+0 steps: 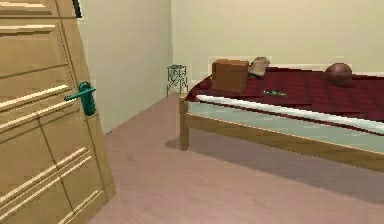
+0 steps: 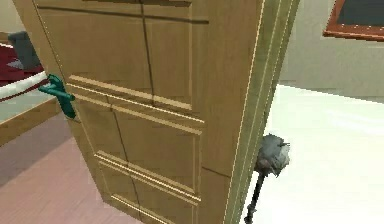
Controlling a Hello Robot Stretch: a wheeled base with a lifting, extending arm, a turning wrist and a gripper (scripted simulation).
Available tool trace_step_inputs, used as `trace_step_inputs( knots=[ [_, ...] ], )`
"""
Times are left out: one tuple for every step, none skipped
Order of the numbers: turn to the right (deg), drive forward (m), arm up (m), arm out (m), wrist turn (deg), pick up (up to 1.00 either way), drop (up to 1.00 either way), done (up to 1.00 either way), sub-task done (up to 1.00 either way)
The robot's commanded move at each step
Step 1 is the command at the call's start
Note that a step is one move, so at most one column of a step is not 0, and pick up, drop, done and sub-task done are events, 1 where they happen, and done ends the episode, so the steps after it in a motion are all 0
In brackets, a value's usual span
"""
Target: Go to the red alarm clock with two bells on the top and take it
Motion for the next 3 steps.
trace_step_inputs(
  knots=[
    [0.0,1.00,0.00,0.00,0.0,0.00,0.00,0.00,0.00],
    [0.0,0.40,0.00,0.00,0.0,0.00,0.00,0.00,0.00],
    [-45.0,0.00,0.00,0.00,0.0,0.00,0.00,0.00,0.00]
  ],
)
